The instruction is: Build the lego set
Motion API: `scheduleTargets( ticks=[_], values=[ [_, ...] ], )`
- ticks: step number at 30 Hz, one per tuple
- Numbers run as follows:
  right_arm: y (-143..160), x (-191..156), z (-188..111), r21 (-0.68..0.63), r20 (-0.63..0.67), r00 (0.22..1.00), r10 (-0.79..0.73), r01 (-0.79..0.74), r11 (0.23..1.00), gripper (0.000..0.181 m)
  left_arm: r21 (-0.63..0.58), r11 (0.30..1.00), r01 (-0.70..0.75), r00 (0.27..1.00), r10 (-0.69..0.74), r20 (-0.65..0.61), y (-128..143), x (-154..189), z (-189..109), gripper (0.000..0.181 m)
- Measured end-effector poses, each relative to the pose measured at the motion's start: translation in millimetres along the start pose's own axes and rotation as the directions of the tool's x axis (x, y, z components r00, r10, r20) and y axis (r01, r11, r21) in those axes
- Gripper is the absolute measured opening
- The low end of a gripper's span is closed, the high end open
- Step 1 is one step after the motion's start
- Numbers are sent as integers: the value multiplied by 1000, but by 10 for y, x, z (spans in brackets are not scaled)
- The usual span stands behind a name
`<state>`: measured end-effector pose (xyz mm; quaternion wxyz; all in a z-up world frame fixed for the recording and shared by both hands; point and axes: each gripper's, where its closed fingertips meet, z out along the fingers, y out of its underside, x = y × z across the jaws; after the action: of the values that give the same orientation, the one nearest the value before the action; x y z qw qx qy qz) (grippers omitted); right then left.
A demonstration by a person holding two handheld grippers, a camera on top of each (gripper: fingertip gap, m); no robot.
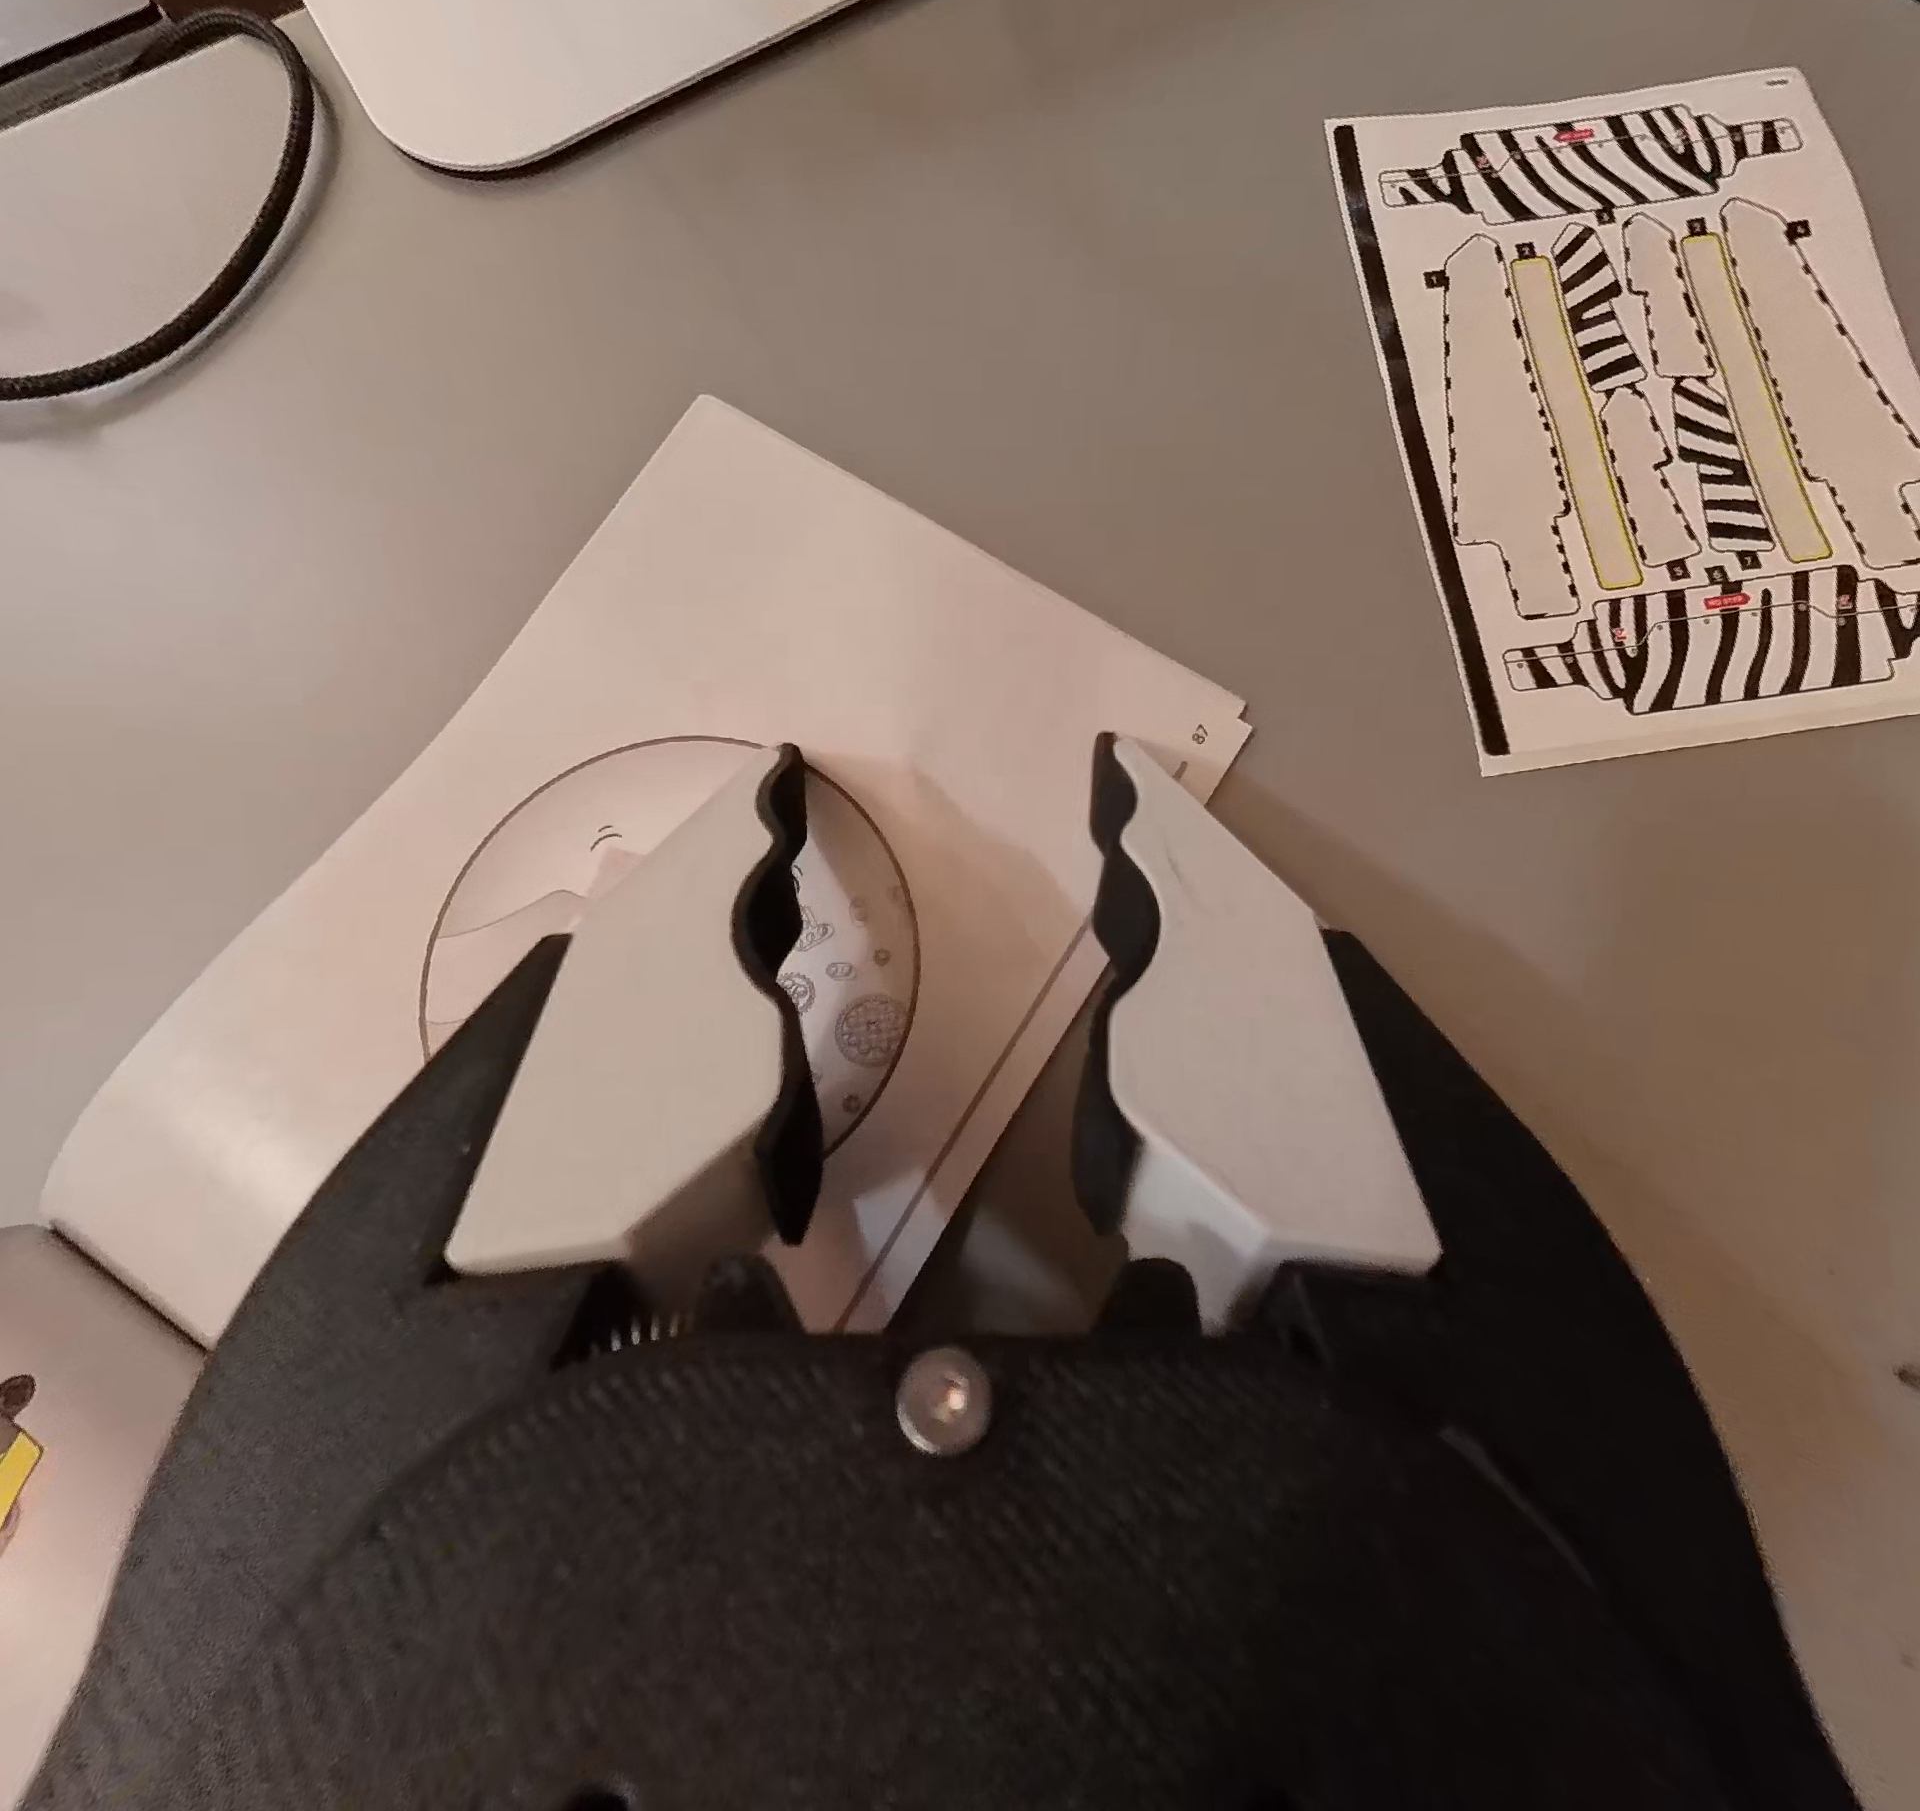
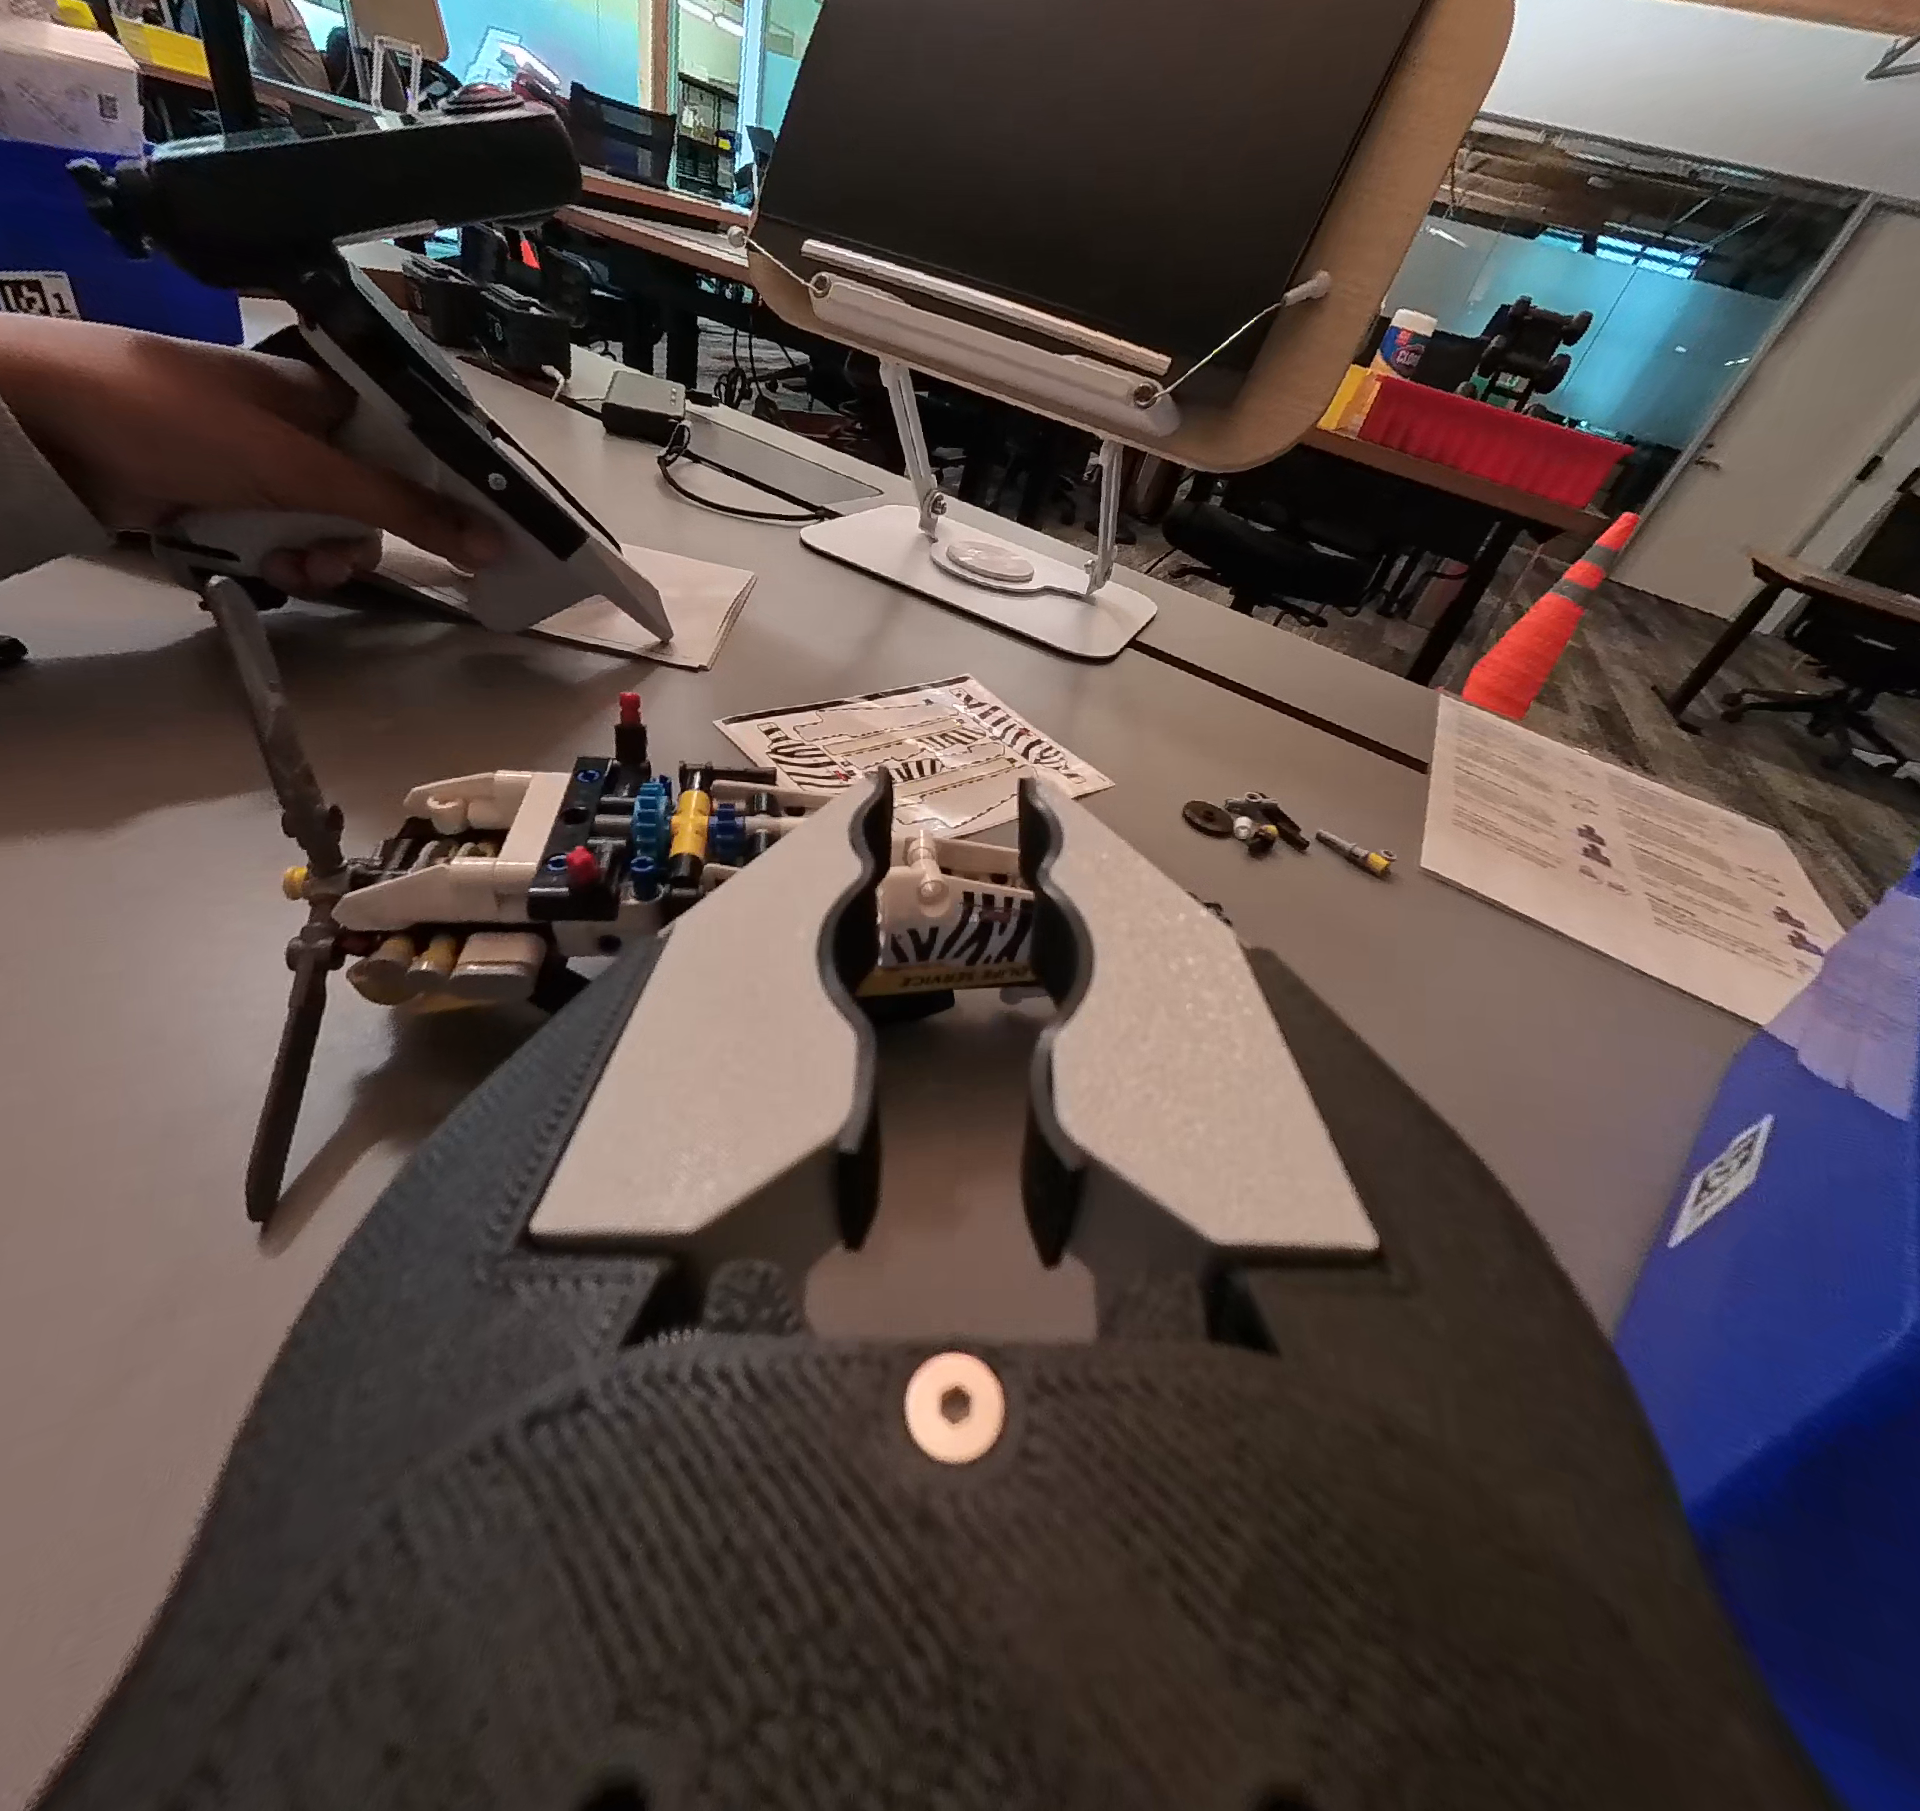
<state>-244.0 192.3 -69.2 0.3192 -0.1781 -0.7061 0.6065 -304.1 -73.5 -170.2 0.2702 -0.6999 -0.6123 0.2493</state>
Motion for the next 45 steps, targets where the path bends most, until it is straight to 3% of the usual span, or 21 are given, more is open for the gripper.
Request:
scheduleTargets(
  ticks=[4, 19, 21, 23, 25, 27, 37, 41, 45],
  values=[
    [-1, -5, 2, 0, -3, 1000, -9, 9, 1000, 21, 13, 1000, 7, 1000, -7, 10, -3, -48, -2, 46],
    [17, -28, 19, -15, -1, 1000, -29, 29, 999, 21, 31, 999, -10, 1000, 10, 5, -2, -88, -1, 31],
    [15, -28, 16, -13, -1, 1000, -28, 28, 1000, 21, 18, 1000, 16, 996, -14, -89, 10, -8, -42, 36],
    [11, -28, 12, -10, 1, 1000, -27, 27, 1000, 21, -7, 995, 102, 961, -101, -258, -47, 157, -172, 45],
    [8, -27, 10, -8, 2, 1000, -24, 24, 1000, 21, 56, 977, 204, 896, -163, -413, -254, 280, -398, 47],
    [10, -27, 10, -9, 5, 1000, -21, 21, 1000, 21, 142, 957, 251, 866, -157, -474, -424, 254, -614, 48],
    [26, -59, 22, -22, 7, 999, -49, 50, 999, 21, 358, 921, 152, 980, -92, -179, -512, -576, -979, 48],
    [28, -64, 21, -24, 8, 999, -53, 53, 998, 21, 435, 866, 246, 965, -179, -190, -525, -833, -1203, 48],
    [32, -65, 22, -27, 7, 998, -56, 56, 998, 21, 382, 870, 313, 942, -233, -241, -371, -890, -1116, 51]
  ],
)
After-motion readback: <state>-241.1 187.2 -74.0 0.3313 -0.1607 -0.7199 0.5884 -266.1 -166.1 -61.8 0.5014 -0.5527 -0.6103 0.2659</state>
